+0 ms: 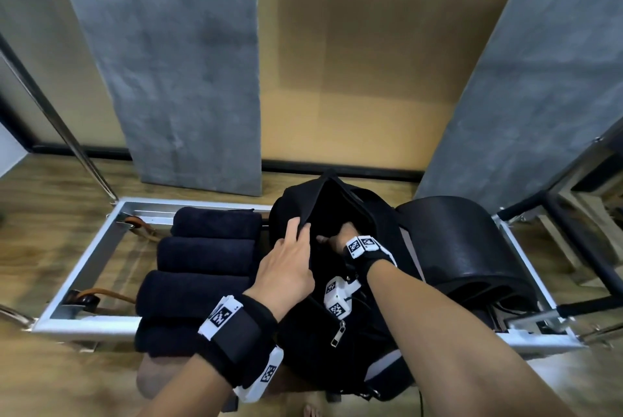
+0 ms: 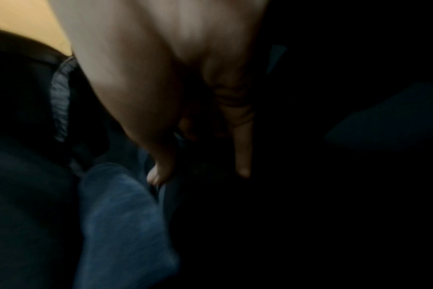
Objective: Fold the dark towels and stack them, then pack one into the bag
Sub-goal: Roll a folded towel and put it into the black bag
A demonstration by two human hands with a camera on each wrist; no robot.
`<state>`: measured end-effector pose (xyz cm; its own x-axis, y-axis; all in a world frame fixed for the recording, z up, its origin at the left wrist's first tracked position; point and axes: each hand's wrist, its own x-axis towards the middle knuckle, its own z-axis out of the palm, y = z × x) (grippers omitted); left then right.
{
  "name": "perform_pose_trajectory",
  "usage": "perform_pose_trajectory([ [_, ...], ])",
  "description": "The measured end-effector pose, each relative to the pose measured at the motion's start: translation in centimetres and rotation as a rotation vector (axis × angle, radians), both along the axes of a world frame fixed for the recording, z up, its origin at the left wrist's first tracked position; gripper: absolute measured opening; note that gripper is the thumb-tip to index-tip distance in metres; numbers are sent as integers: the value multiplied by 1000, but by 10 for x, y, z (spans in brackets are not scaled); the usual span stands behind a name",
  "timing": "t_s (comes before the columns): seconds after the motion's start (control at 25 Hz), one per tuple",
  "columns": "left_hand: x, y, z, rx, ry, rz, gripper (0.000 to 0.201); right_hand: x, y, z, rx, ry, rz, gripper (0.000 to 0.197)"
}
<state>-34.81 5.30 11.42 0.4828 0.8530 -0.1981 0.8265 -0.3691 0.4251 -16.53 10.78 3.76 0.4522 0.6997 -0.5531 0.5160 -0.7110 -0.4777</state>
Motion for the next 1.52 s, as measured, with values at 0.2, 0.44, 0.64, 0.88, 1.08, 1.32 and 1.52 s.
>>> perform_pose_trajectory([
  [0.2, -3, -2, 0, 6, -10, 12, 78, 0, -7, -2, -106, -45, 60, 89],
  [0.44, -12, -8, 1, 153, -221, 6, 60, -8, 10, 74, 108, -185, 194, 39],
  [0.64, -56, -18, -6, 340, -807, 419, 28, -57, 13, 153, 654, -62, 132, 22],
  [0.88, -141, -42, -62, 86, -808, 975, 43, -181, -24, 119, 468, -15, 794, 17],
  [1.08, -169, -52, -99, -363, -1020, 1158, 42, -222, -44, 63, 245, -413, 981, 62],
  [1.32, -171, -53, -95, -529, -1227, 1095, 50, -238, -55, 52, 304, -579, 995, 43],
  [1.52, -169, -53, -59, -539, -1471, 1040, 49, -226, -68, 82, 413, -223, 844, 45],
])
